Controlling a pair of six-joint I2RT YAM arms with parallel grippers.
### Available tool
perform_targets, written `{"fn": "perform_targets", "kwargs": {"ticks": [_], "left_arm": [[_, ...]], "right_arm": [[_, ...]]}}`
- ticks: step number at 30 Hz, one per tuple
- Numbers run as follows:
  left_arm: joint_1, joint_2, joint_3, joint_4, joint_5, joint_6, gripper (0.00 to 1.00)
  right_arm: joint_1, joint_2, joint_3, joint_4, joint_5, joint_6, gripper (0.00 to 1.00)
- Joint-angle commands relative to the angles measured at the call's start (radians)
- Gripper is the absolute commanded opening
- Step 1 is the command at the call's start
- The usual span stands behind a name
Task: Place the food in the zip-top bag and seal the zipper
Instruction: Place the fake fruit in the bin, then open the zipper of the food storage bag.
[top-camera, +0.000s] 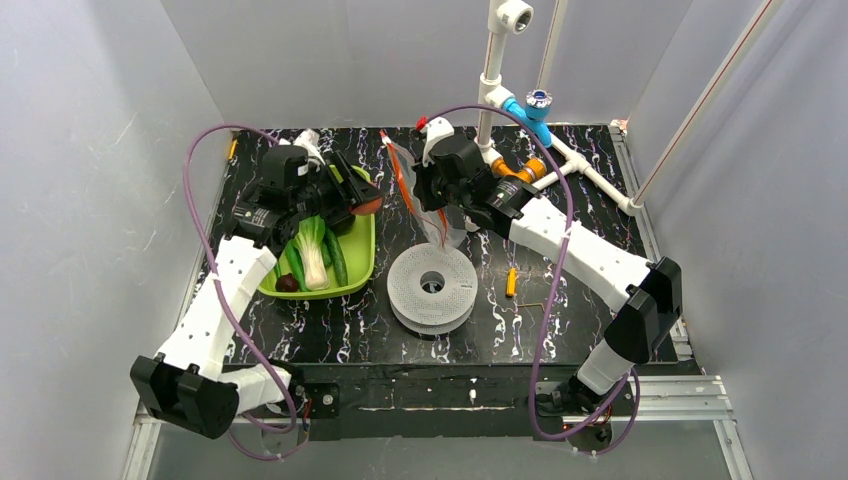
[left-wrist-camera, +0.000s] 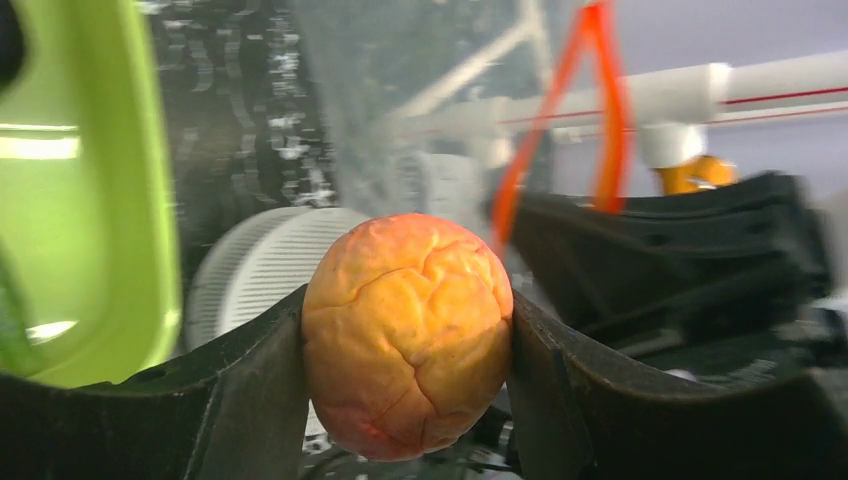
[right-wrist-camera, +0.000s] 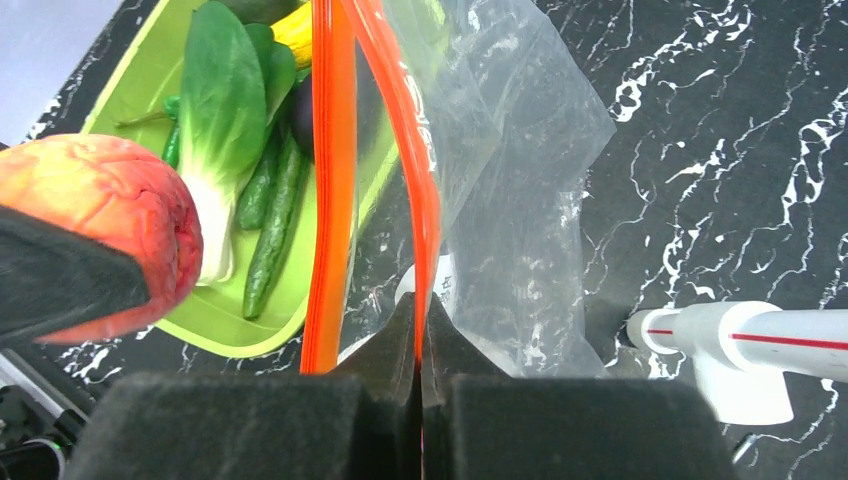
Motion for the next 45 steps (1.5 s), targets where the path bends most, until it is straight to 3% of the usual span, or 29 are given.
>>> {"fn": "perform_targets", "kwargs": {"ticks": [1,3,6,11,17,20,23,25,28,34,36,39,45], "left_arm": [[0.082,0.032,-0.103,-0.144,-0.085,0.174,0.39],[0.125,0.092,-0.139,-0.126,-0.016,0.186,0.39],[0.146,0.182,-0.135,-0.116,0.007,0.220,0.49],[0.153,0.270,-0.114,-0.110,-0.023,0.227,0.71],[0.153,0.263,-0.057,-0.174,-0.077,0.224,0.98],[0.153,0.222,-0.031,-0.142,0.052,0.194,0.96],[0.147,0.135,-0.076,0.109,0.346,0.067,0.93],[0.127,0.089,-0.111,0.301,0.422,-0.029,0.94],[0.085,0.050,-0.116,0.423,0.433,-0.086,0.95],[0.023,0.106,-0.075,0.391,0.371,-0.068,0.92],[0.016,0.128,-0.066,0.369,0.338,-0.069,0.85],[0.013,0.155,-0.038,0.304,0.294,-0.045,0.67],[-0.003,0.193,-0.029,0.303,0.296,-0.051,0.47]], "right_arm": [[0.002,0.002,0.050,0.007,0.051,-0.033,0.01],[0.002,0.004,0.053,0.007,0.044,-0.036,0.01],[0.002,0.002,0.053,0.007,0.039,-0.038,0.01],[0.002,0.004,0.056,0.005,0.026,-0.036,0.01],[0.002,0.017,0.061,0.005,0.006,-0.035,0.01],[0.002,0.025,0.067,0.001,0.002,-0.035,0.01],[0.002,0.032,0.073,-0.001,0.003,-0.035,0.01],[0.002,0.033,0.078,-0.001,0.003,-0.036,0.01],[0.002,0.037,0.084,-0.003,0.002,-0.039,0.01],[0.003,0.037,0.096,-0.007,-0.012,-0.036,0.01],[0.003,0.033,0.096,-0.007,-0.012,-0.033,0.01],[0.002,0.024,0.091,-0.003,-0.013,-0.028,0.01],[0.003,0.030,0.096,-0.001,-0.024,-0.018,0.01]]}}
